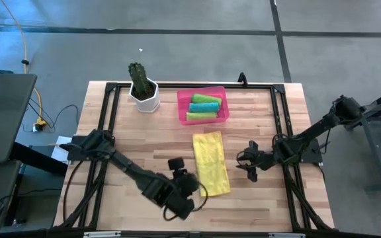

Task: Roll microfiber towels into tight, uniform cylinder then place into a basket
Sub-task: Roll the yellow microfiber cloth

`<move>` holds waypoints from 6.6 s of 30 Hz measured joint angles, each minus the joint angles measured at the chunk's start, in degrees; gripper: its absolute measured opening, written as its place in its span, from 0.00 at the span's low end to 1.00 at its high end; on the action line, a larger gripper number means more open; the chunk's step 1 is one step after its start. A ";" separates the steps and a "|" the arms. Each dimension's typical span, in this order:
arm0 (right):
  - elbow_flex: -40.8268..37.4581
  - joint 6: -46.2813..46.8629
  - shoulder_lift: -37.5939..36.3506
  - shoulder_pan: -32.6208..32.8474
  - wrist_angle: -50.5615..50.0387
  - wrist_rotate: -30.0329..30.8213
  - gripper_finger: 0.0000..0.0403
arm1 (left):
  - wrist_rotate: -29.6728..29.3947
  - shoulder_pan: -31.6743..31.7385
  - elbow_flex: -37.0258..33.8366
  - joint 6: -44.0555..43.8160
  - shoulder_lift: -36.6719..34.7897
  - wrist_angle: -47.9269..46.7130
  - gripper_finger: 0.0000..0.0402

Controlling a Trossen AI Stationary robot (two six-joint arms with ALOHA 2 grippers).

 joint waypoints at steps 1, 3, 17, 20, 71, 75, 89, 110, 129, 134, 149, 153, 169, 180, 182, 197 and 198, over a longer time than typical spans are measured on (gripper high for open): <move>-0.33 -1.15 0.00 0.00 -0.23 0.00 0.38 | 0.32 0.79 -0.87 2.16 0.04 0.40 0.31; -0.70 -4.05 0.00 0.00 -0.99 0.02 0.38 | 2.87 2.39 -2.99 6.74 0.04 3.13 0.31; -0.98 -17.12 0.00 0.00 -1.98 0.02 0.38 | 28.51 6.68 -18.83 29.48 0.08 45.38 0.31; -1.00 -17.28 0.00 0.00 -1.98 0.03 0.38 | 28.00 6.76 -23.33 27.85 0.09 49.55 0.31; -0.98 -17.02 0.04 0.00 -1.98 0.02 0.38 | 26.47 9.16 -45.93 34.31 0.00 80.18 0.31; -0.98 -17.02 0.04 -0.02 -1.98 0.03 0.38 | 28.71 9.07 -45.93 36.43 0.00 77.11 0.31; -0.98 -9.23 0.04 -0.02 4.28 0.02 0.38 | 33.28 9.18 -45.93 53.01 0.00 75.61 0.31; -0.98 -18.21 0.35 0.00 13.48 -8.64 0.38 | 31.95 10.73 -45.69 62.92 3.24 79.59 0.31; 2.98 -33.31 16.61 4.98 20.93 -12.29 0.38 | 32.38 10.63 -45.69 49.25 4.11 79.03 0.22; 7.13 -36.20 22.86 6.13 19.54 -11.90 0.38 | 32.35 10.63 -45.71 46.46 4.13 78.89 0.21; 15.31 -39.82 33.27 6.16 14.75 -10.54 0.35 | 32.32 10.58 -45.80 43.53 4.19 78.99 0.21; 15.34 -39.53 33.31 6.27 14.34 -11.07 0.21 | 32.20 10.56 -45.80 40.40 4.20 78.98 0.21; 14.98 -21.75 30.61 6.08 13.11 -10.61 0.01 | 30.91 8.82 -45.97 24.33 3.96 80.89 0.21; 15.04 -2.71 27.89 5.00 12.65 -9.53 0.00 | 30.46 8.70 -45.97 9.75 3.74 81.93 0.21; 15.04 0.06 27.89 4.80 12.70 -9.63 0.00 | 30.46 8.70 -45.97 6.53 3.72 82.05 0.21; 15.09 16.27 27.89 4.46 12.47 -9.61 0.00 | 31.66 8.70 -45.86 -6.10 3.45 85.66 0.21; 15.10 16.66 27.89 4.46 12.47 -9.44 0.00 | 32.02 8.68 -45.86 -7.03 3.45 85.70 0.21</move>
